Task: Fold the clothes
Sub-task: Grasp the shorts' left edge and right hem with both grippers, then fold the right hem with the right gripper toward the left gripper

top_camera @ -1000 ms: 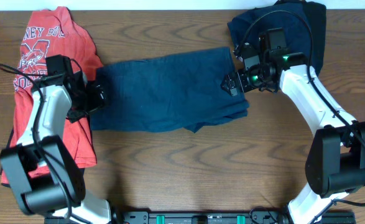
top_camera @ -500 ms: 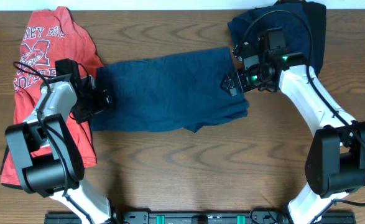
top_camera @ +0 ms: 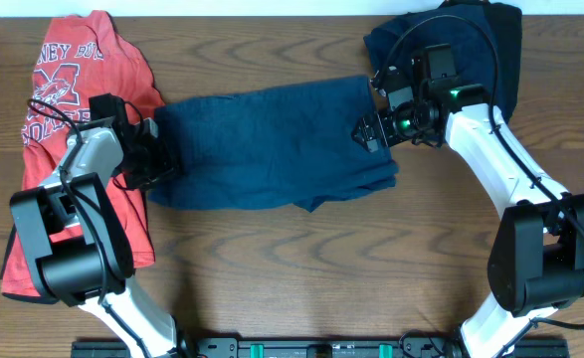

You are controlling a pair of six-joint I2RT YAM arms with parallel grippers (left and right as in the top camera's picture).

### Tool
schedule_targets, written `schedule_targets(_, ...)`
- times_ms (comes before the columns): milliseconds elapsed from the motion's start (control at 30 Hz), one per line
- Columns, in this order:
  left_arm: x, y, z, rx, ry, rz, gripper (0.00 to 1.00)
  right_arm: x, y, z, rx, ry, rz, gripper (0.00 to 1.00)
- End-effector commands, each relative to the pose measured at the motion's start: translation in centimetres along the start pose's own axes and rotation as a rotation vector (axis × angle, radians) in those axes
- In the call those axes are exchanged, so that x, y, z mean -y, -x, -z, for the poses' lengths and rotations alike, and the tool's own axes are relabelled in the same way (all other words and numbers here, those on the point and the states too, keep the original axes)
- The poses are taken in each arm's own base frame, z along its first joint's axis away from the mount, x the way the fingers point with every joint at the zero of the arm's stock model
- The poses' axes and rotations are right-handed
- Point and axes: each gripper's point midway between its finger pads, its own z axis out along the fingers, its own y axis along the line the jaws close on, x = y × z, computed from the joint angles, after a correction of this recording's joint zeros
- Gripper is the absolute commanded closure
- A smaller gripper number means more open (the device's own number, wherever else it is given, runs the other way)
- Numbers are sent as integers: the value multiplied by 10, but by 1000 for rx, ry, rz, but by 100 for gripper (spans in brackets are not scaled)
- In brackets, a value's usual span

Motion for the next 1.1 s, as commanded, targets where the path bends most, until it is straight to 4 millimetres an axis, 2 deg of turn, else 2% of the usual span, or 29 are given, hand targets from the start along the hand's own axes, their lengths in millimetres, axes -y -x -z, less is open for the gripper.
schedule_targets(0,5,-18,-21,-87,-68,14,73,-4,1,-2,-3,6,27,5)
schedule_targets(67,4,-18,-21,-85,-69,-13,90,-5,2,-3,-1,6,29,5)
schedule_targets(100,4,-17,-20,-80,-70,-16,94,-5,2,-2,-1,6,29,6)
schedule_targets(200,7,-12,-13,-54,-75,-24,94,-5,2,-2,0,6,28,10)
schedule_targets(300,17,-6,4,-10,-92,-44,94,-6,2,-2,1,14,25,14)
schedule_targets(433,36,-1,45,84,-102,-94,94,-15,7,-3,22,54,18,45)
schedule_targets(467,41,1,56,111,-105,-107,94,-17,10,-3,32,59,15,56)
schedule_targets(533,48,4,77,171,-111,-130,94,-19,18,-5,60,60,8,86)
schedule_targets(567,52,5,87,200,-114,-142,94,-20,22,-5,75,60,2,96)
schedule_targets(667,60,7,112,271,-120,-169,94,-20,28,-11,94,60,-17,99)
schedule_targets(767,66,6,128,312,-124,-184,94,-15,25,-28,81,64,-62,99)
schedule_targets(1067,70,6,141,344,-128,-197,94,-23,-9,-104,-46,163,-129,99)
